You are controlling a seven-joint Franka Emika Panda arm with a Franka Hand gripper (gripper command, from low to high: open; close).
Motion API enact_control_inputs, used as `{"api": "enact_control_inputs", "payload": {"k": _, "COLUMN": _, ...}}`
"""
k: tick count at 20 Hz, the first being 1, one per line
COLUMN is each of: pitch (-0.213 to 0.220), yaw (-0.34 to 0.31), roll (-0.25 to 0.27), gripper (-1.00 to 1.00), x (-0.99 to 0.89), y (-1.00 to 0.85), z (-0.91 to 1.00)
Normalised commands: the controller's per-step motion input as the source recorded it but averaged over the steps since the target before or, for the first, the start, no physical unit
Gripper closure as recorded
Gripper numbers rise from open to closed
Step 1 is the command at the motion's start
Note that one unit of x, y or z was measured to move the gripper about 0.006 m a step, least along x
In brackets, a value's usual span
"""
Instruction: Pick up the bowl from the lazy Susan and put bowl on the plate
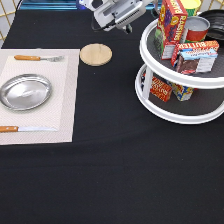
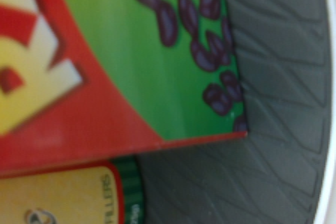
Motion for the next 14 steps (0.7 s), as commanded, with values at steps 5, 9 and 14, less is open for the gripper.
{"api": "enact_control_inputs", "payload": {"k": 5, "pitch": 0.006, "yaw": 0.015, "roll": 0.107, "gripper": -1.00, "x": 0.28, "y": 0.11, "z": -0.24}}
{"api": "enact_control_inputs", "payload": {"k": 9, "pitch": 0.091, "yaw": -0.014, "roll": 0.064, "gripper": -1.00, "x": 0.41, "y": 0.23, "z": -0.03}}
{"api": "enact_control_inputs", "payload": {"k": 14, "pitch": 0.106, "yaw": -0.029, "roll": 0.038, "gripper": -1.00, "x": 0.37, "y": 0.11, "z": 0.00}}
